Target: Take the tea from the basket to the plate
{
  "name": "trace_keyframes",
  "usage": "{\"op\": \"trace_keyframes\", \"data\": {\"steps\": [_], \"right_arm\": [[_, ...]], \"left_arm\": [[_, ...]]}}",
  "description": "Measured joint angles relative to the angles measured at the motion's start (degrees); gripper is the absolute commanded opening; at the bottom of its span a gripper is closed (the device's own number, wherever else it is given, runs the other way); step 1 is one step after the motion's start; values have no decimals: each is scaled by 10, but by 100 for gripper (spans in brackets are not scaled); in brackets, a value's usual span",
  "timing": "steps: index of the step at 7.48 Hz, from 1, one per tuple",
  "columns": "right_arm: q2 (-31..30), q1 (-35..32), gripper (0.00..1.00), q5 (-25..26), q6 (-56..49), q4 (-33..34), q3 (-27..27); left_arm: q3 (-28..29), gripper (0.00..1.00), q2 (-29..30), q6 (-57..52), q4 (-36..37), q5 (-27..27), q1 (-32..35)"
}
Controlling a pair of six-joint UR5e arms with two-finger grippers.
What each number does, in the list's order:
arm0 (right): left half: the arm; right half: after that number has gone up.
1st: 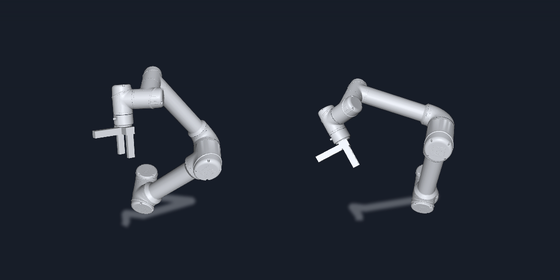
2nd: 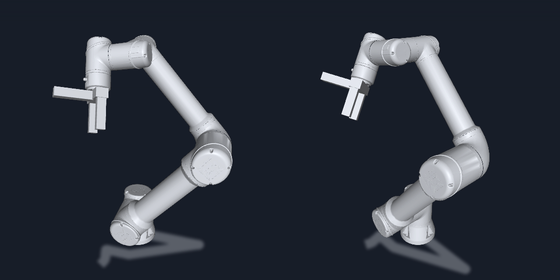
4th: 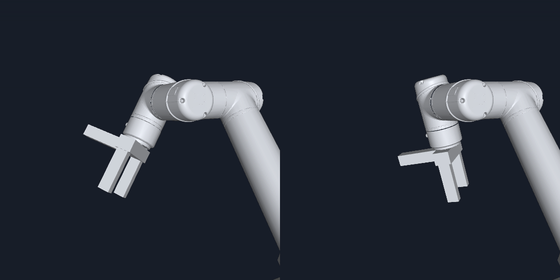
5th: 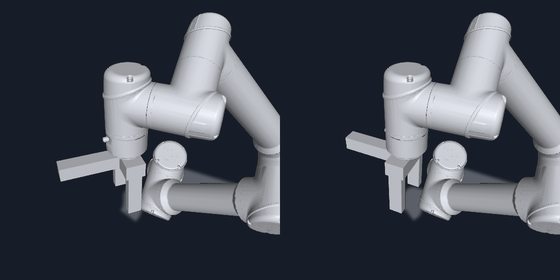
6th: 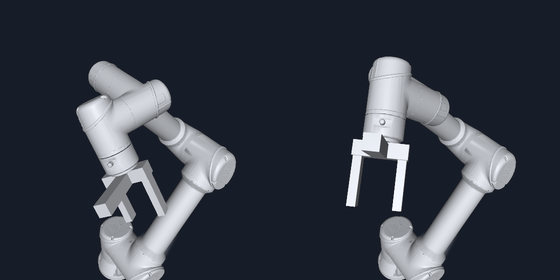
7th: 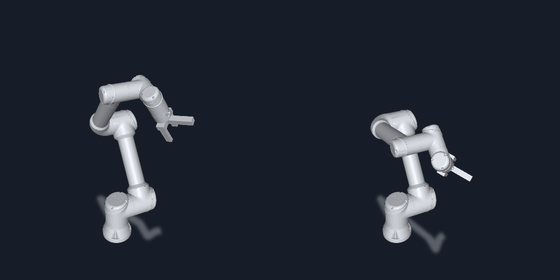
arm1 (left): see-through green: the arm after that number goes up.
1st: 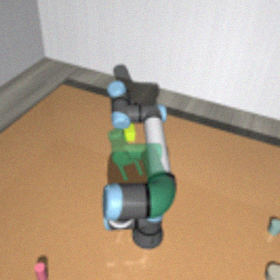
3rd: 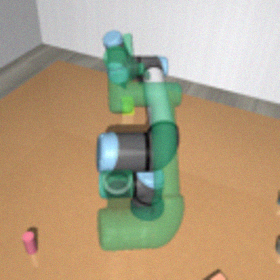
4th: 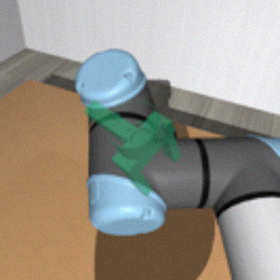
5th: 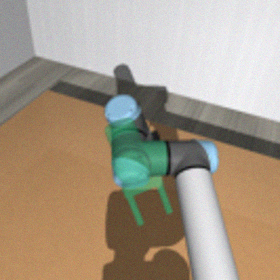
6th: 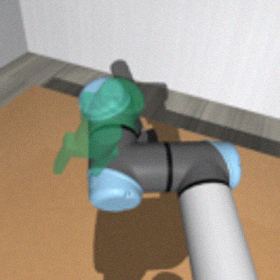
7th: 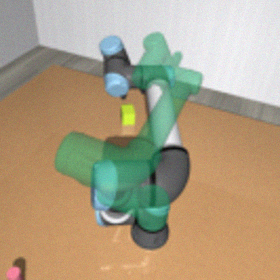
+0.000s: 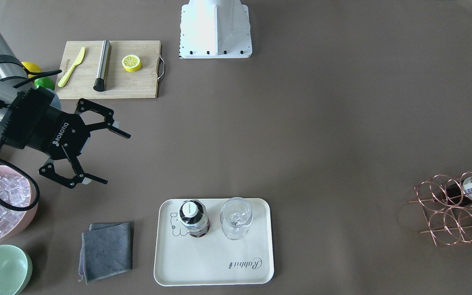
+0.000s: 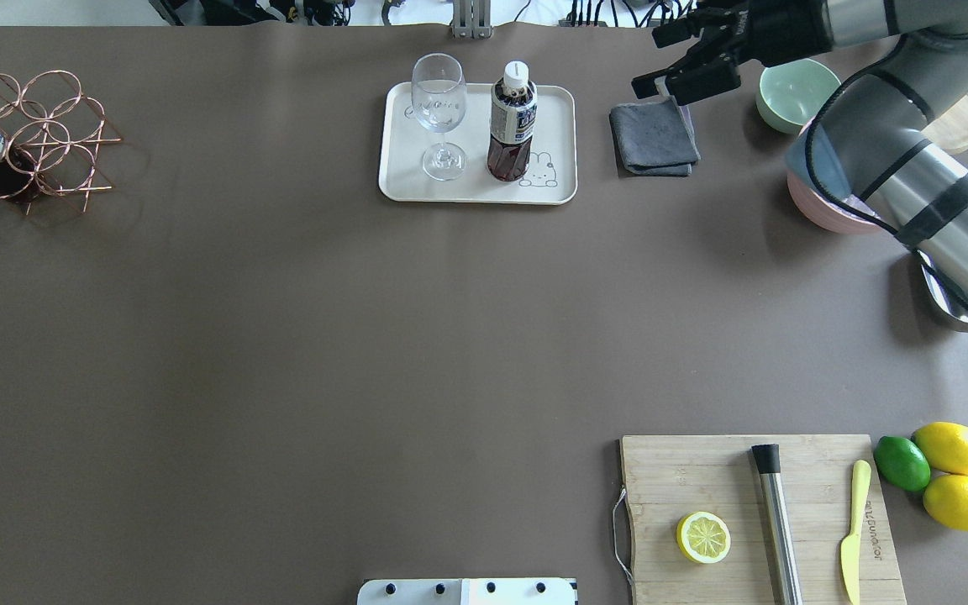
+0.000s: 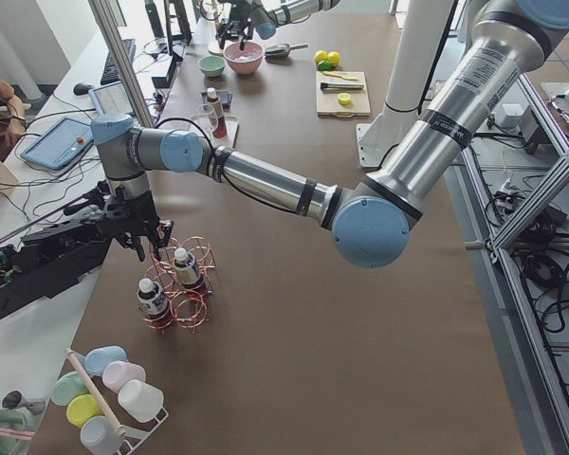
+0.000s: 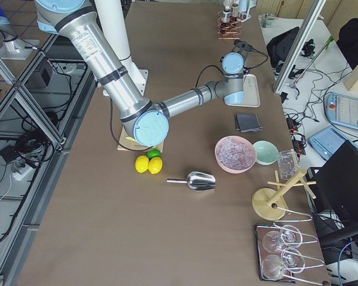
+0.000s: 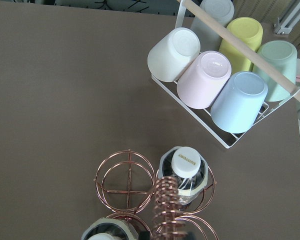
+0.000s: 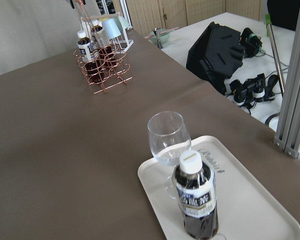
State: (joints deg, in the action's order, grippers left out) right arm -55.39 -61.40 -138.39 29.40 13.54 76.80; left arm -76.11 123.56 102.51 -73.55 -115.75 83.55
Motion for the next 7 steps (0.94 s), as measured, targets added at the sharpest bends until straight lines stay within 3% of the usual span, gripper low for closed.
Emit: {"op": "trace_keyframes", "data": {"steps": [2, 3, 5, 7], "right_arm": [[-46, -64, 100, -166, 26, 63, 23], [-77, -86, 100, -207, 26, 75, 27], [-140, -105, 100, -229, 17, 81, 24], [-201, -114, 100, -231, -3, 81, 7]], "left_arm": [[-7, 99, 0, -3, 4, 2, -2], [-23, 99, -1, -6, 20, 1, -2], [-98, 99, -16, -55, 87, -6, 7], [-214, 99, -89, -97, 125, -31, 27]]}}
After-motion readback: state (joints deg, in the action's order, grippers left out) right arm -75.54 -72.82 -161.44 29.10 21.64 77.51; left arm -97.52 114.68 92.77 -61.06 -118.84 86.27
